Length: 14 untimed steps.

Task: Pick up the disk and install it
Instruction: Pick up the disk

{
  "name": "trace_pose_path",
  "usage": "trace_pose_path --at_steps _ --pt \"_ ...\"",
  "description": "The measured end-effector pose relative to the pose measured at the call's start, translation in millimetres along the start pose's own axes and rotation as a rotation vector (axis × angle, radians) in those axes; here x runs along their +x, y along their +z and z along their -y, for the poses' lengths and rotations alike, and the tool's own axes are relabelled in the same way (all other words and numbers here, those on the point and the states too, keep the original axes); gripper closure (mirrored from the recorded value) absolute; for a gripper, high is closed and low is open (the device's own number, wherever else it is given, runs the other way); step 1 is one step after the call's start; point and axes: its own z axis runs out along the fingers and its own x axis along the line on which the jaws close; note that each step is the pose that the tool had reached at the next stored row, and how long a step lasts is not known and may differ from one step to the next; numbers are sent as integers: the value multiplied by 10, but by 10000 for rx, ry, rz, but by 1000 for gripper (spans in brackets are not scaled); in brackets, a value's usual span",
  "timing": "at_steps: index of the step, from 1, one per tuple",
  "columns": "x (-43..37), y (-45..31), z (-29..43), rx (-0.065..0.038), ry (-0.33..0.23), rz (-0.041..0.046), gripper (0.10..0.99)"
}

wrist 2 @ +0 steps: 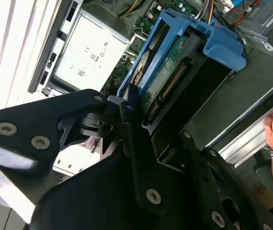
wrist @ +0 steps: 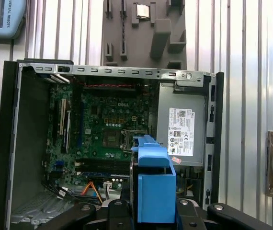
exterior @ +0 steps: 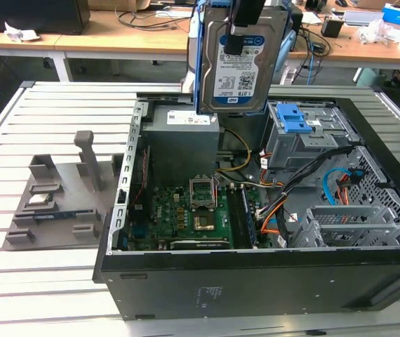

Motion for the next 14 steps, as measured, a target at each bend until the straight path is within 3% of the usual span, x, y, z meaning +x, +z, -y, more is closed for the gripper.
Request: trace_pose_path --at_steps 14 --pt "99 4 -3 -2 4 -61 725"
